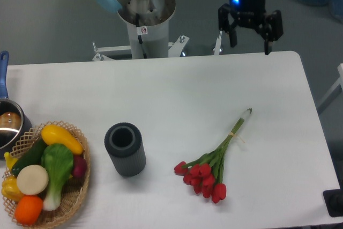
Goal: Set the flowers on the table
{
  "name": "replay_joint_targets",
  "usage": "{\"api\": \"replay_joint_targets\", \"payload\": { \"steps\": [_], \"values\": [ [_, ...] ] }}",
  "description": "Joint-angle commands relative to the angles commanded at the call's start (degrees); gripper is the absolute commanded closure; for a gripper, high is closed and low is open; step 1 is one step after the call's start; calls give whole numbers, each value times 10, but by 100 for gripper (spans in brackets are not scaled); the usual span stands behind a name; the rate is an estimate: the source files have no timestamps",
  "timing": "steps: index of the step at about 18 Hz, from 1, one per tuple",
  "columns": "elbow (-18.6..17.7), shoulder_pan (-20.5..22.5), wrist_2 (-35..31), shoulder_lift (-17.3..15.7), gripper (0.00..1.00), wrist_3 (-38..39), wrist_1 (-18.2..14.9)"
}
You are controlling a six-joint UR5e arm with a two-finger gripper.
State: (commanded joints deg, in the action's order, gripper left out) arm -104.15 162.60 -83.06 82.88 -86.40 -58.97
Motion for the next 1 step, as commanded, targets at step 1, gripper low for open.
{"api": "replay_joint_targets", "payload": {
  "steps": [1],
  "values": [
    [-1,0,0,0,0,0,0]
  ]
}}
